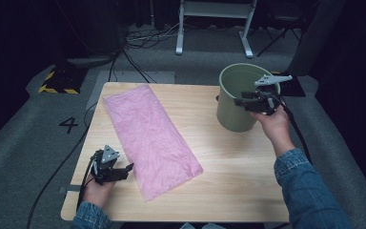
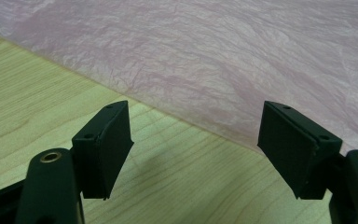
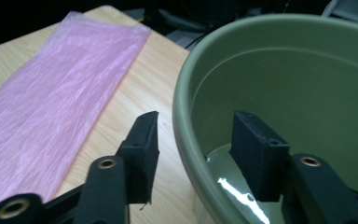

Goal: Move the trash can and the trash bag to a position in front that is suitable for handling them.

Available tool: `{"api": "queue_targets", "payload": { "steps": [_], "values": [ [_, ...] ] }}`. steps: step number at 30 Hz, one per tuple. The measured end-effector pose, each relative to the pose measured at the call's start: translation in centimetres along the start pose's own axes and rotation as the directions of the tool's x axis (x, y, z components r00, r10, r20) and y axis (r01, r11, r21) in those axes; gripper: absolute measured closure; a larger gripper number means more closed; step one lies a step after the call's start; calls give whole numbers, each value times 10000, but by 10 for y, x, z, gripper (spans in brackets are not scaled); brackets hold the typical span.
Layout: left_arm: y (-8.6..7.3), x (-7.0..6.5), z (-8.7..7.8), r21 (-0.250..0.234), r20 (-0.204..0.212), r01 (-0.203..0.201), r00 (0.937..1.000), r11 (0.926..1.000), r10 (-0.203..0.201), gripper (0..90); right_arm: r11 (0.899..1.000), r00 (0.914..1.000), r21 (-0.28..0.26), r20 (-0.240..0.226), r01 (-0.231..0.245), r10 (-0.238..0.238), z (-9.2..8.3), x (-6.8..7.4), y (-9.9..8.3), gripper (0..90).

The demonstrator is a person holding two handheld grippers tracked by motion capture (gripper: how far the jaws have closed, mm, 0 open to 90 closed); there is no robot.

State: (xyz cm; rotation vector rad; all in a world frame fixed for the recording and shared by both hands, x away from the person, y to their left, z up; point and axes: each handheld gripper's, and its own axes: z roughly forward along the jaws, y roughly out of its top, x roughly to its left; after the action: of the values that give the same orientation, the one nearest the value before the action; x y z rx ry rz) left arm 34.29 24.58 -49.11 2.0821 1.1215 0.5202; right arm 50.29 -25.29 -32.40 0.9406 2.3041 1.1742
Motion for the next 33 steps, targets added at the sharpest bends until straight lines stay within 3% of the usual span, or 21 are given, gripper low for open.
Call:
{"api": "queue_targets", "payload": {
  "steps": [3,5,10,19,21,22,24,25,29,30,33],
  "values": [
    [0,1,1,9,-25,-8,10000,10000,8,256,9991,9999,433,-123,12,-7,7,1,0,627],
    [0,1,2,-7,-41,5,10000,10000,-5,257,9968,9995,732,-53,326,-323,12,2,0,695],
    [1,1,1,-55,-46,13,10000,10000,-14,261,9962,9977,756,-558,426,-384,12,2,0,758],
    [1,3,1,-101,-53,140,9999,9999,-140,265,9942,9910,799,-1181,725,-628,-4,22,-8,760],
    [1,3,1,-118,-48,199,9998,9997,-200,265,9927,9839,700,-1569,978,-859,-13,35,-15,734],
    [1,3,2,-105,-49,186,9998,9998,-187,265,9927,9839,700,-1569,978,-859,-13,35,-15,734],
    [1,4,3,-53,-55,222,9997,9997,-223,269,9898,9734,581,-1970,1304,-1167,-22,49,-21,728],
    [1,4,3,12,-64,215,9997,9998,-215,269,9898,9734,581,-1970,1304,-1167,-22,49,-21,728],
    [1,5,3,-6,-39,270,9996,9996,-270,271,9854,9554,492,-2570,1631,-1454,-36,73,-30,720],
    [1,5,3,-6,-39,270,9996,9996,-270,272,9854,9554,492,-2570,1631,-1454,-36,73,-30,720],
    [0,4,3,-3,-24,290,9996,9996,-290,273,9818,9392,451,-3025,1845,-1625,-47,92,-36,715]
  ]
}}
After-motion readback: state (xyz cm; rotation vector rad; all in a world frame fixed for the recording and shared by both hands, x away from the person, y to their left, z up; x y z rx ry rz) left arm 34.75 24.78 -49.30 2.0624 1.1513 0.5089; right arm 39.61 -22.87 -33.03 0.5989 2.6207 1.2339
